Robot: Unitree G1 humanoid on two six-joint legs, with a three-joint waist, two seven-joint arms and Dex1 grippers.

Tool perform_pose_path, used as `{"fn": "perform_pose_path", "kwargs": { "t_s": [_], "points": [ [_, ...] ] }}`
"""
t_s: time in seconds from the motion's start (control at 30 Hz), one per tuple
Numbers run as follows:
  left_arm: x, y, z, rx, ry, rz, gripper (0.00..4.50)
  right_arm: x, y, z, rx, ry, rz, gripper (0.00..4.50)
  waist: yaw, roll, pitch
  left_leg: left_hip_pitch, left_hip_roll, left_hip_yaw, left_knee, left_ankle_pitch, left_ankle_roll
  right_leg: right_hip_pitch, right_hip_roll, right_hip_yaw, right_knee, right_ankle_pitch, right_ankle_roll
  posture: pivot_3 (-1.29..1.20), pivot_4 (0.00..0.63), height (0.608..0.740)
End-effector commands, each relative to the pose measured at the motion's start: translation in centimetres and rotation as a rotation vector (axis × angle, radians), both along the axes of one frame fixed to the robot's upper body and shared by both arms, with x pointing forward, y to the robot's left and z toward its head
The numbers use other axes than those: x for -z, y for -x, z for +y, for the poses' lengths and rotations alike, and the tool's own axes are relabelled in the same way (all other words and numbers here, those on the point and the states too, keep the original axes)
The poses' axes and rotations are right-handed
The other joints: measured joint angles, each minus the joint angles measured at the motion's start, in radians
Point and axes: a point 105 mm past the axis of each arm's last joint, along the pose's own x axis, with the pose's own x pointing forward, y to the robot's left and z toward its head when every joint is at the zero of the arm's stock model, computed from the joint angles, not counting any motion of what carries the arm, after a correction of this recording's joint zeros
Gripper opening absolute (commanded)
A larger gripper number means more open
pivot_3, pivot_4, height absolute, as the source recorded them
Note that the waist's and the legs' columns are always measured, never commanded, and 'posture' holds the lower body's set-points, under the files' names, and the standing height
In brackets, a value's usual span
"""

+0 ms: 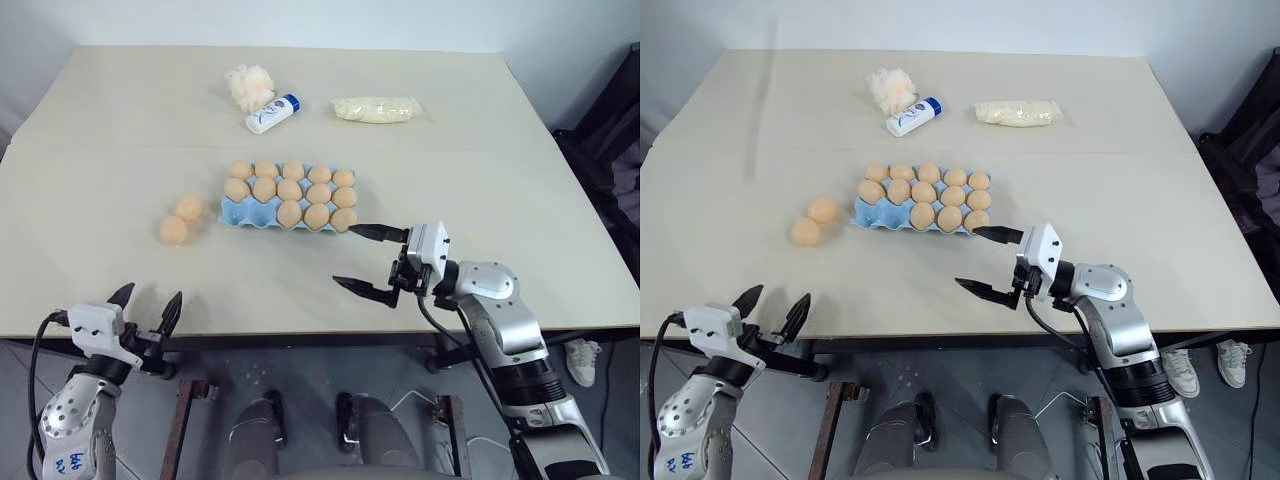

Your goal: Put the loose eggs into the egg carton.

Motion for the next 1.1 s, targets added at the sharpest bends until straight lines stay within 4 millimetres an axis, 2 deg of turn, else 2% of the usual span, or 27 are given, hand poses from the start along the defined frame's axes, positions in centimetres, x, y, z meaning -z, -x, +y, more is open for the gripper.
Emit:
{"fn": "perform_pose_path", "kwargs": {
  "t_s": [0.03,0.13,0.2,0.27,0.33,0.57,0.67,0.7,0.73,0.93,1.03,1.1],
  "points": [
    [-1.9,-1.3,-0.6,0.016,-0.012,-0.053,4.47,-0.7,-0.2,-0.1,-0.005,-0.016,-0.032,4.50,0.001,0.000,0.000,0.000,0.000,-0.001,0.000,0.000,0.000,-0.002,0.000,-0.001,-0.004,0.001,0.001,0.00,0.150,0.740],
    [-3.5,-3.9,-1.6,0.032,-0.015,-0.099,4.47,-0.6,-0.3,-0.1,-0.005,-0.004,-0.030,4.50,0.004,0.002,-0.001,-0.007,0.002,0.001,-0.004,0.000,0.000,0.003,0.002,-0.003,-0.017,0.009,0.003,0.00,0.150,0.740],
    [-4.7,-5.7,-2.1,0.019,-0.010,-0.126,4.47,-0.7,-0.3,-0.1,-0.006,-0.005,-0.031,4.50,0.006,0.001,-0.001,-0.013,0.002,0.005,-0.003,0.000,0.000,-0.002,-0.001,-0.004,-0.016,0.011,0.004,0.00,0.150,0.740],
    [-5.4,-7.5,-2.4,0.005,-0.005,-0.136,4.47,-0.7,-0.3,-0.1,-0.007,-0.005,-0.030,4.50,0.007,0.001,-0.002,-0.013,0.000,0.006,-0.002,0.000,0.000,-0.003,-0.001,-0.004,-0.014,0.013,0.008,0.00,0.150,0.740],
    [-5.3,-8.8,-2.4,-0.007,-0.060,-0.110,4.47,-0.5,-0.2,0.0,-0.010,-0.003,-0.028,4.50,0.006,0.002,-0.003,-0.012,0.000,0.006,0.000,0.001,0.000,-0.004,-0.001,-0.005,-0.010,0.020,0.020,0.00,0.150,0.740],
    [-5.3,-11.9,-3.2,-0.018,-0.015,-0.097,4.47,-0.6,-0.2,0.2,-0.001,-0.008,-0.021,4.50,0.008,0.002,-0.003,-0.013,0.005,0.011,0.009,0.001,0.002,-0.012,-0.001,-0.019,0.007,0.015,0.014,0.00,0.150,0.740],
    [-5.3,-12.5,-2.6,-0.059,-0.006,-0.088,4.47,-0.4,-0.1,0.0,0.010,-0.007,-0.018,4.50,0.004,0.002,-0.003,-0.011,0.008,0.011,0.014,0.001,0.002,-0.012,0.000,-0.021,0.013,0.015,0.013,0.00,0.150,0.740],
    [-5.2,-12.5,-2.7,-0.048,0.001,-0.088,4.07,-0.4,-0.2,-0.2,0.019,-0.008,-0.016,4.50,0.004,0.002,-0.003,-0.011,0.008,0.010,0.016,0.001,0.002,-0.012,0.000,-0.022,0.014,0.016,0.012,0.00,0.150,0.740],
    [-5.2,-12.5,-2.7,-0.043,0.003,-0.088,3.87,-0.3,-0.2,-0.3,0.025,-0.007,-0.014,4.50,0.004,0.002,-0.003,-0.011,0.008,0.010,0.016,0.001,0.002,-0.012,0.000,-0.022,0.013,0.018,0.012,0.00,0.150,0.740],
    [-5.2,-11.2,-2.8,0.005,0.006,-0.112,2.01,-0.1,-0.1,-0.4,0.038,-0.008,-0.009,4.50,0.002,0.002,-0.003,-0.012,0.008,0.010,0.016,0.001,0.002,-0.012,0.001,-0.020,0.006,0.023,0.008,0.00,0.150,0.740],
    [-6.1,-10.1,-3.3,0.059,-0.010,-0.166,2.01,0.0,-0.2,-0.3,0.041,-0.008,-0.008,4.50,0.003,0.002,-0.003,-0.012,0.008,0.011,0.014,0.001,0.002,-0.013,0.000,-0.019,0.006,0.023,0.008,0.00,0.150,0.740],
    [-6.7,-9.3,-4.8,0.144,-0.048,-0.202,2.01,0.0,-0.2,-0.3,0.044,-0.009,-0.008,4.50,0.004,0.002,-0.003,-0.013,0.008,0.011,0.014,0.001,0.002,-0.013,0.000,-0.017,0.005,0.023,0.007,0.00,0.150,0.740]
  ]
}}
